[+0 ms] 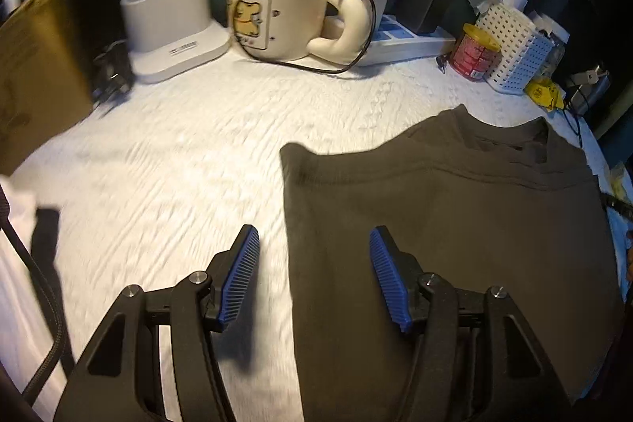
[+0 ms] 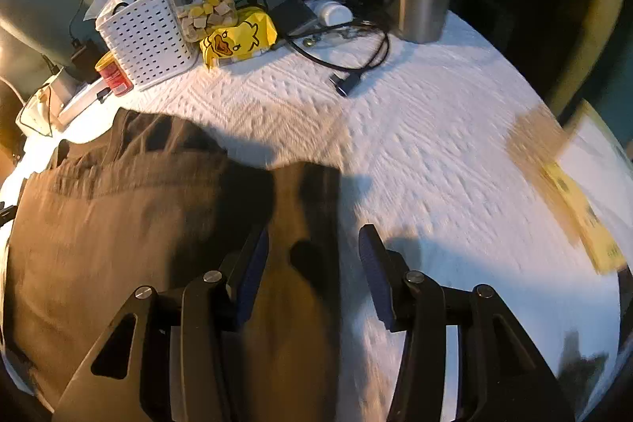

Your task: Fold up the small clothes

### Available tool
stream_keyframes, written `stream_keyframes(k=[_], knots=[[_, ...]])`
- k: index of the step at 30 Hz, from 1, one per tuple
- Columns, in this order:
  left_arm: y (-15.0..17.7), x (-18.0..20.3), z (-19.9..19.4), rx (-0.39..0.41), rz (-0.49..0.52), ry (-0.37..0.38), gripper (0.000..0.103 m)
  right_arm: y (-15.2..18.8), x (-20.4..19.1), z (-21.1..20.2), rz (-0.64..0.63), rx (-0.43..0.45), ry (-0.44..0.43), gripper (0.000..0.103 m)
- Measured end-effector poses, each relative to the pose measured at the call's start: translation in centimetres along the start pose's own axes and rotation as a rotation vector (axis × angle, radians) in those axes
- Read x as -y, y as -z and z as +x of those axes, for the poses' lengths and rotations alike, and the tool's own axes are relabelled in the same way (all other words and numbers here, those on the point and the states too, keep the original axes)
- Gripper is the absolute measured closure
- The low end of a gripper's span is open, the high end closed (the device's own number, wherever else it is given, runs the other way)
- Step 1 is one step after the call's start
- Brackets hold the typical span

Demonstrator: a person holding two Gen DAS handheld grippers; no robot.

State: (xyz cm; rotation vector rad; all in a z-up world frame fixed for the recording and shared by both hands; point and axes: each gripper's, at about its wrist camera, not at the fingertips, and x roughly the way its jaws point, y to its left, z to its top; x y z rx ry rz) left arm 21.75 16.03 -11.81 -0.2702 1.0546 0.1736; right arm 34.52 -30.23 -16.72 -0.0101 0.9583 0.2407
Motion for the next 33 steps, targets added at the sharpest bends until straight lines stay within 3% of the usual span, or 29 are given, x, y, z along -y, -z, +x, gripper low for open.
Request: stream_keyframes(k=[2, 3, 4, 5, 6, 9, 17, 21, 24, 33], knots=[[-0.3, 0.4, 0.4, 0.014, 0.037, -0.006, 0.048, -0.6, -0.4, 0.6, -0.01, 0.011, -0.007, 0.053], [-0.4, 0.9, 0.4, 0.022, 0.071, -0.022, 0.057, -0.9, -0.8, 0.9, -0.023, 0.018, -0.012, 0.053], [-0.4, 1.0, 0.5, 0.027, 0.091, -0.043, 0.082, -1.1, -1.1, 1.1, -0.035, 0.027, -0.005, 0.053], [-0.6, 1.2, 0.6, 0.025, 0.104, -0.054, 0.099, -1.2, -1.4, 1.3, -0.049, 0.035, 0.0, 0.065], [-0.8, 1.1, 0.6, 0.019, 0.097, -0.042, 0.1, -1.4, -1.6, 1.5, -0.058, 0.037, -0.002, 0.096], [-1.0, 0.9, -0.3, 0.062, 0.087, -0.072, 0.1, -2.2, -2.1, 1.6, -0.063, 0.061, 0.019, 0.096], [-2.7, 1.2, -3.9, 0.192, 0.077, -0.139, 0.1, -5.0, -3.0, -2.0, -0.096, 0.23, 0.047, 0.096], [-3.9, 0.6, -4.2, 0.239, 0.074, -0.16, 0.101, -6.3, -2.7, -1.9, -0.091, 0.259, 0.051, 0.096], [-4.7, 0.5, -2.8, 0.232, 0.075, -0.166, 0.101, -7.2, -2.3, -0.8, -0.068, 0.256, 0.027, 0.096], [-4.5, -0.6, 1.1, 0.11, 0.029, -0.137, 0.1, -7.4, -2.5, 2.9, -0.062, 0.203, 0.012, 0.096]])
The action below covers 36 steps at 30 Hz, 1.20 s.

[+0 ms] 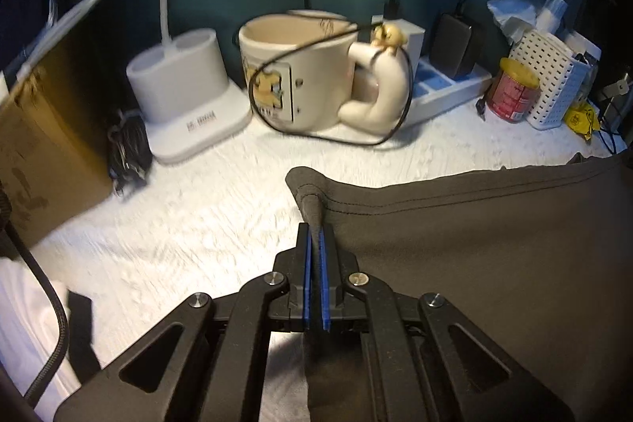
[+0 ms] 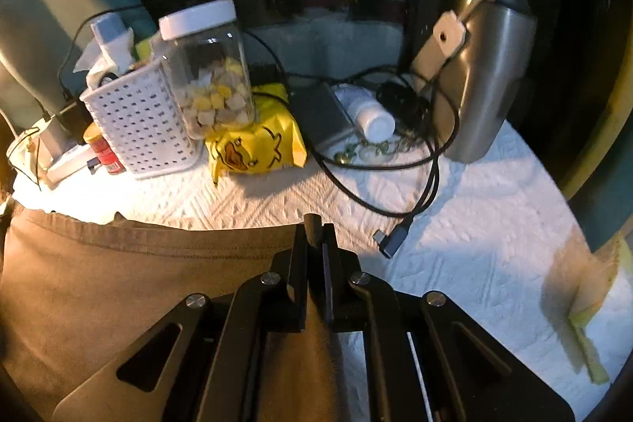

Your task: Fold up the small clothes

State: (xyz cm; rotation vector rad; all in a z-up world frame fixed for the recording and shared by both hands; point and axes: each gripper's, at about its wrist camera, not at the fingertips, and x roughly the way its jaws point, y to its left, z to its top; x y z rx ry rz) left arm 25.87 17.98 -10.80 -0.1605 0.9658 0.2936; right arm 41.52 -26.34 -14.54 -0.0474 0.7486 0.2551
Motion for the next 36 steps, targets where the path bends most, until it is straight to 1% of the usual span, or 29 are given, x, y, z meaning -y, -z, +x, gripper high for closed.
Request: stream_keyframes(k=[3, 5, 6, 7, 9, 10, 11, 13, 21, 24, 28, 36], knots=[[0.3, -0.3, -0.2, -0.021, -0.015, 0.0, 0.098, 0.2, 0.0, 0.5, -0.001, -0.012, 0.019, 0.096], [0.5, -0.4, -0.7, -0.023, -0.026, -0.003, 0.093, 0.3, 0.0, 0.6, -0.002, -0.023, 0.021, 0.096], [0.7, -0.5, -1.1, -0.021, -0.03, -0.001, 0.091, 0.3, 0.0, 0.5, -0.005, -0.02, 0.021, 0.091], [0.8, -0.5, -1.4, -0.018, -0.033, 0.0, 0.086, 0.2, -0.1, 0.1, -0.012, -0.009, 0.037, 0.087], [1.2, -0.5, -2.5, -0.003, -0.039, 0.004, 0.076, 0.2, -0.1, -0.5, -0.017, 0.008, 0.05, 0.062], [1.4, -0.5, -2.9, 0.005, -0.04, 0.006, 0.067, 0.2, 0.0, -0.9, -0.013, 0.013, 0.043, 0.059], [1.6, -0.4, -3.6, 0.018, -0.042, 0.009, 0.06, 0.2, 0.2, -1.3, -0.005, 0.016, 0.035, 0.058], [2.0, -0.3, -4.5, 0.032, -0.043, 0.018, 0.056, 0.3, 0.3, -2.2, 0.0, 0.019, 0.041, 0.058], [3.4, 2.0, -7.6, 0.062, -0.015, 0.092, 0.056, 2.1, 0.5, -6.0, 0.01, 0.022, 0.047, 0.058], [4.3, 2.8, -9.2, 0.087, -0.014, 0.155, 0.056, 3.0, 0.6, -7.7, 0.013, 0.027, 0.052, 0.058], [5.5, 3.5, -10.9, 0.11, -0.026, 0.212, 0.056, 4.6, 0.8, -10.0, 0.023, 0.031, 0.056, 0.058], [7.6, 4.5, -13.2, 0.131, -0.026, 0.249, 0.056, 8.2, 0.7, -13.5, 0.048, 0.033, 0.053, 0.058]])
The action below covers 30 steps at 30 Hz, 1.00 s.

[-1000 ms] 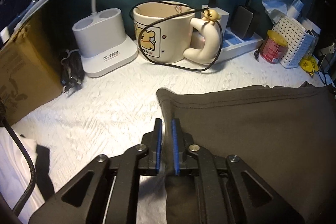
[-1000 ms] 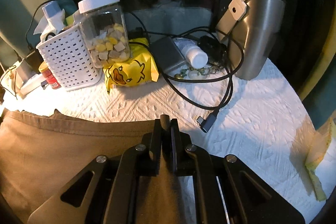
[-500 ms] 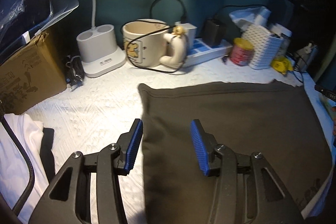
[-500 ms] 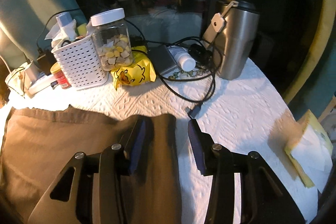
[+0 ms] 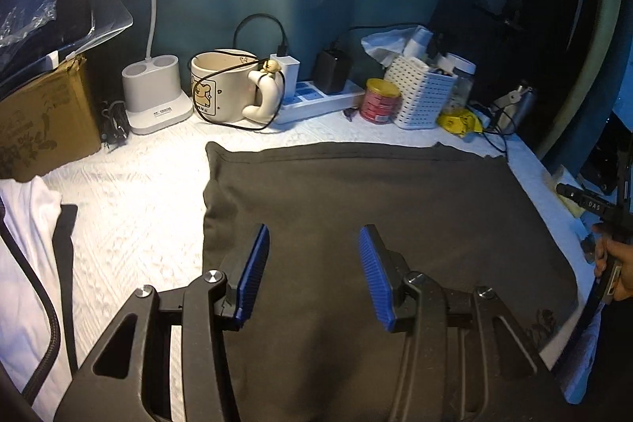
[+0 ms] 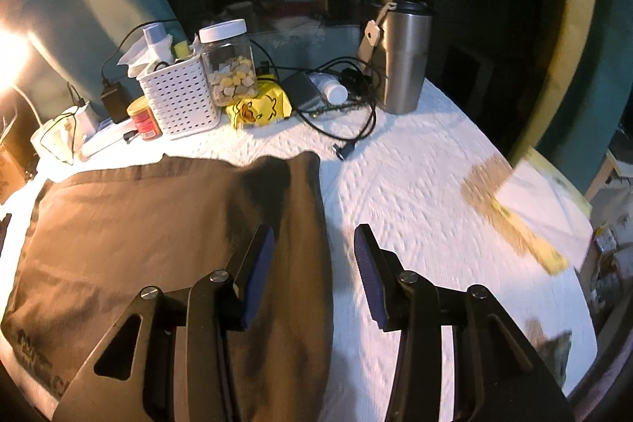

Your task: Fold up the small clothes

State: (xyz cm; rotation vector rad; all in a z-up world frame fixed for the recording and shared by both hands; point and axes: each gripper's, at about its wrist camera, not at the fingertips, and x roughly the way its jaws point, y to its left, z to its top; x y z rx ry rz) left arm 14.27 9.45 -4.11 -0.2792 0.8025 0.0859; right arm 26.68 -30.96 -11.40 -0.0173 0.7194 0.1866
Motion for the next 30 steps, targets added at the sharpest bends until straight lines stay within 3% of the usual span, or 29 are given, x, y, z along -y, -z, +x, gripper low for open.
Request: stream_keyframes(k=[17, 20, 30], knots=[[4.9, 3.6, -2.5, -0.018, 0.041, 0.074, 0.056, 5.1, -1.7, -5.2, -0.005, -0.008, -0.02, 0.056], [5.9, 4.3, -2.6, -0.033, 0.055, 0.087, 0.056, 6.0, -2.4, -5.9, -0.02, -0.013, -0.022, 0.044], [9.7, 5.0, -0.6, -0.134, 0.086, 0.103, 0.056, 10.3, -2.5, -6.1, 0.014, -0.069, -0.03, 0.044]])
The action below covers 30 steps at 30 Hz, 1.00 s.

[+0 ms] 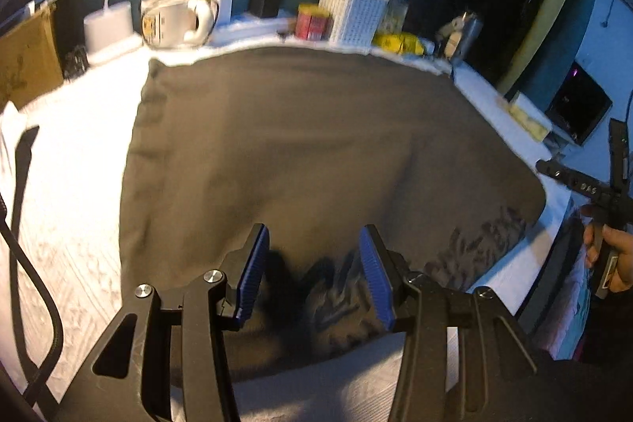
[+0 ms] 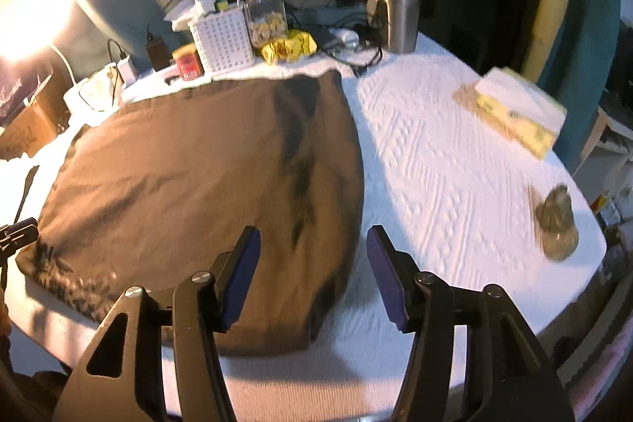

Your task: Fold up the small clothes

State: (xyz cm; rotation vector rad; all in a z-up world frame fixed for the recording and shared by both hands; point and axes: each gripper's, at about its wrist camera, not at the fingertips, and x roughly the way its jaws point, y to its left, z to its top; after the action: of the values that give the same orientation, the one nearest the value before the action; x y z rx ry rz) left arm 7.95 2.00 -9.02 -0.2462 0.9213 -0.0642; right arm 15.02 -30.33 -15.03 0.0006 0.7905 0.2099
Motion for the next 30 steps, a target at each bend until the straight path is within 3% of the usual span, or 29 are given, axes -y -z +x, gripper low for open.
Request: stream_keyframes(k=[3, 7, 10, 14, 17, 21, 24, 27, 30], knots=[[1.2, -0.2, 1.3, -0.057, 0.005, -0.018, 0.056, 1.1, 0.4, 0.0, 0.023, -0.015, 0.003, 0.044], [2.5, 0.5, 1.0, -0.034, 0.055, -0.044, 0.055, 2.4, 0.3, 0.0, 0.037, -0.047, 0.005, 0.044], [2.4, -0.2, 0.4, -0.033, 0.031, -0.047, 0.055, 3.4, 0.5, 0.1, 0.048, -0.076, 0.001, 0.044], [1.4, -1.7, -0.4, -0.002, -0.005, -0.073, 0.055, 4.2, 1.4, 0.2, 0.147, -0.084, -0.033, 0.031], [0.6, -2.9, -0.8, 0.017, -0.024, -0.09, 0.055, 4.6, 1.4, 1.1, 0.21, -0.111, -0.075, 0.03], [0.1, -4.1, -0.9, 0.022, -0.035, -0.096, 0.055, 4.1, 0.3, 1.6, 0.235, -0.097, -0.072, 0.025], [-0.5, -4.9, -0.7, 0.02, -0.043, -0.094, 0.055, 3.4, -0.5, 2.4, 0.288, -0.09, -0.14, 0.025], [-1.1, -5.9, -0.2, 0.012, -0.061, -0.093, 0.055, 2.6, -1.5, 3.1, 0.303, -0.08, -0.111, 0.024], [-1.8, -6.9, 0.4, 0.001, -0.077, -0.093, 0.055, 1.6, -2.1, 4.2, 0.324, -0.077, -0.137, 0.022]])
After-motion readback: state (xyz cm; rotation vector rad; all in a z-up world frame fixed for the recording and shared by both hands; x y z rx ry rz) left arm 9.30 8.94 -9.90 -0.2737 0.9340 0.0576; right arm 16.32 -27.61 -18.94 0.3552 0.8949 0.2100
